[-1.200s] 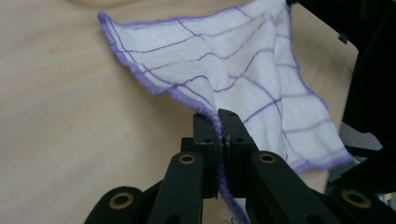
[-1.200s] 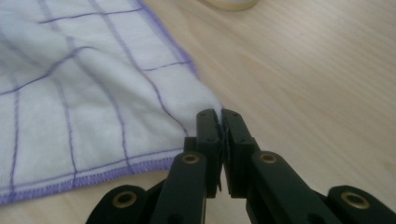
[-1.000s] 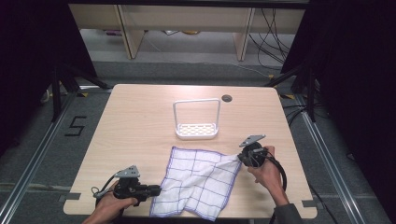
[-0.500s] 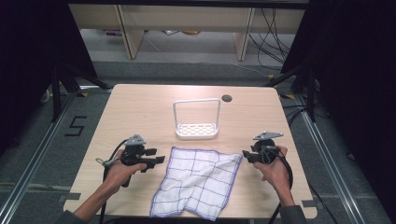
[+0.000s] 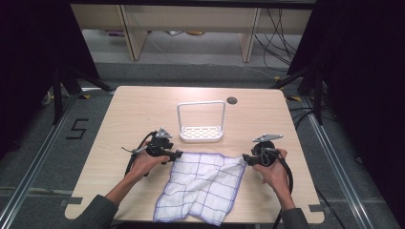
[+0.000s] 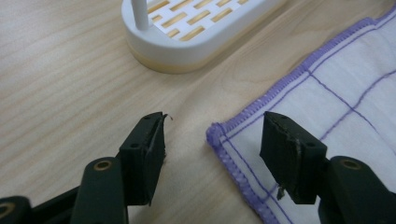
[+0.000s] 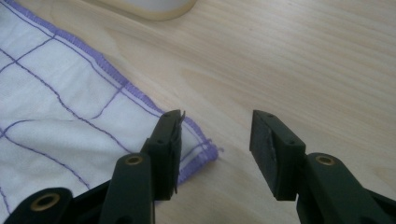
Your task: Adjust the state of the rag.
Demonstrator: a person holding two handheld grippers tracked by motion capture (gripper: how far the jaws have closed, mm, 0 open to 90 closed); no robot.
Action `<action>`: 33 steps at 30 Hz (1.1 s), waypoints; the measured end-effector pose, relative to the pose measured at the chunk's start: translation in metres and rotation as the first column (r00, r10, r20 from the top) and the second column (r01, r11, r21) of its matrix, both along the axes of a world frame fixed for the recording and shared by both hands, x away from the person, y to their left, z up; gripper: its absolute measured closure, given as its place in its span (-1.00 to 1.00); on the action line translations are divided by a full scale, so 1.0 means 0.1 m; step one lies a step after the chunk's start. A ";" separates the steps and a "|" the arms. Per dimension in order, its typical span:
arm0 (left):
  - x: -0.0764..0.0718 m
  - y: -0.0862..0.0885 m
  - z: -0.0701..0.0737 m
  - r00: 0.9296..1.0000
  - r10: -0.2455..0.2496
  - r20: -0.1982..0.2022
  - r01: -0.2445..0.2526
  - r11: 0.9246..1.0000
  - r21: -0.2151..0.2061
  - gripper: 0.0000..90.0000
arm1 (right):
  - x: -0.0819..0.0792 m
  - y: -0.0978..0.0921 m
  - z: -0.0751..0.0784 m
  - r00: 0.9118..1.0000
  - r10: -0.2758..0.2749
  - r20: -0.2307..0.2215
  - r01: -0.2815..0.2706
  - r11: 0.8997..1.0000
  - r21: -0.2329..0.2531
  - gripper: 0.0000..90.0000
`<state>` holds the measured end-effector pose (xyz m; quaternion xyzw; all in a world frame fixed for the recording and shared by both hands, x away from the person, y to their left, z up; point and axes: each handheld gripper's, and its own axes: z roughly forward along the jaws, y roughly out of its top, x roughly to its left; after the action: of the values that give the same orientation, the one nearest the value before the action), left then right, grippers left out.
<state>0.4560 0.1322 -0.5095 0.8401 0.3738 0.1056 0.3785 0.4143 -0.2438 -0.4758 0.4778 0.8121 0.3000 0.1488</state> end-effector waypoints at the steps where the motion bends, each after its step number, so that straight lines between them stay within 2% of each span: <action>1: 0.00 -0.01 0.00 1.000 0.008 0.002 -0.008 1.000 0.003 -0.11 | 0.01 0.01 -0.01 1.000 0.009 -0.002 -0.009 1.000 0.001 0.21; 2: 0.01 -0.03 0.00 1.000 0.000 -0.006 0.000 1.000 0.003 -0.11 | 0.02 0.03 -0.02 1.000 0.019 -0.017 -0.019 1.000 0.000 0.20; 4: 0.00 -0.06 -0.02 1.000 -0.006 -0.016 0.006 1.000 0.016 -0.11 | 0.02 0.06 -0.05 1.000 0.016 -0.004 -0.016 1.000 -0.018 0.19; 9: 0.01 -0.11 -0.03 1.000 0.000 0.008 0.000 1.000 0.030 -0.12 | 0.00 0.12 -0.12 0.999 0.015 -0.037 -0.018 0.997 -0.069 0.18; 12: 0.00 -0.15 -0.03 1.000 -0.008 0.030 0.006 0.998 0.063 -0.10 | 0.01 0.14 -0.16 0.999 0.019 -0.043 -0.023 0.996 -0.092 0.17; 15: -0.04 -0.18 -0.03 0.999 -0.025 0.044 0.022 0.998 0.067 0.04 | 0.03 0.14 -0.18 0.999 0.026 -0.039 -0.030 0.995 -0.095 0.17; 19: -0.06 -0.19 -0.03 0.997 -0.057 0.045 0.055 0.997 0.056 0.37 | 0.04 0.14 -0.18 0.999 0.029 -0.040 -0.032 0.996 -0.086 0.21; 20: -0.06 -0.20 -0.02 0.997 -0.067 0.046 0.064 0.996 0.056 0.46 | 0.03 0.14 -0.18 0.998 0.018 -0.054 -0.022 0.997 -0.072 0.24; 22: -0.07 -0.20 -0.02 0.996 -0.077 0.035 0.075 0.996 0.044 0.63 | 0.05 0.12 -0.19 0.998 0.031 -0.051 -0.034 0.998 -0.056 0.31; 25: -0.08 -0.21 -0.03 0.996 -0.080 0.025 0.079 0.996 0.028 0.82 | 0.05 0.13 -0.19 0.997 0.043 -0.064 -0.044 0.999 -0.027 0.51; 26: -0.08 -0.21 -0.03 0.996 -0.080 0.026 0.079 0.997 0.025 0.85 | 0.06 0.13 -0.20 0.998 0.043 -0.054 -0.044 0.999 -0.010 0.60; 27: -0.08 -0.20 -0.03 0.996 -0.088 0.025 0.087 0.996 0.028 0.87 | 0.06 0.12 -0.19 0.995 0.066 -0.070 -0.068 0.998 -0.017 0.70; 28: -0.09 -0.20 -0.03 0.996 -0.085 0.026 0.084 0.996 0.023 0.89 | 0.07 0.13 -0.19 0.995 0.068 -0.069 -0.068 0.998 -0.001 0.80; 29: -0.09 -0.20 -0.03 0.996 -0.085 0.027 0.084 0.996 0.018 0.90 | 0.07 0.13 -0.19 0.994 0.084 -0.066 -0.084 0.996 -0.006 0.86; 30: -0.10 -0.19 -0.02 0.996 -0.089 0.029 0.088 0.996 0.015 0.90 | 0.07 0.14 -0.19 0.994 0.094 -0.059 -0.094 0.996 -0.003 0.89; 31: -0.11 -0.19 -0.01 0.996 -0.086 0.031 0.086 0.996 0.011 0.91 | 0.07 0.14 -0.18 0.994 0.103 -0.046 -0.104 0.994 -0.024 0.91; 32: -0.11 -0.19 0.00 0.996 -0.087 0.034 0.087 0.996 0.005 0.91 | 0.07 0.16 -0.18 0.994 0.105 -0.024 -0.105 0.994 -0.018 0.92; 33: -0.11 -0.17 0.03 0.996 -0.087 0.033 0.087 0.996 -0.009 0.91 | 0.06 0.16 -0.14 0.993 0.112 -0.047 -0.113 0.993 -0.020 0.92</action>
<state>0.4447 0.1148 -0.5067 0.8518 0.3314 0.1007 0.3932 0.4204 -0.2280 -0.4893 0.4361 0.8444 0.2876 0.1186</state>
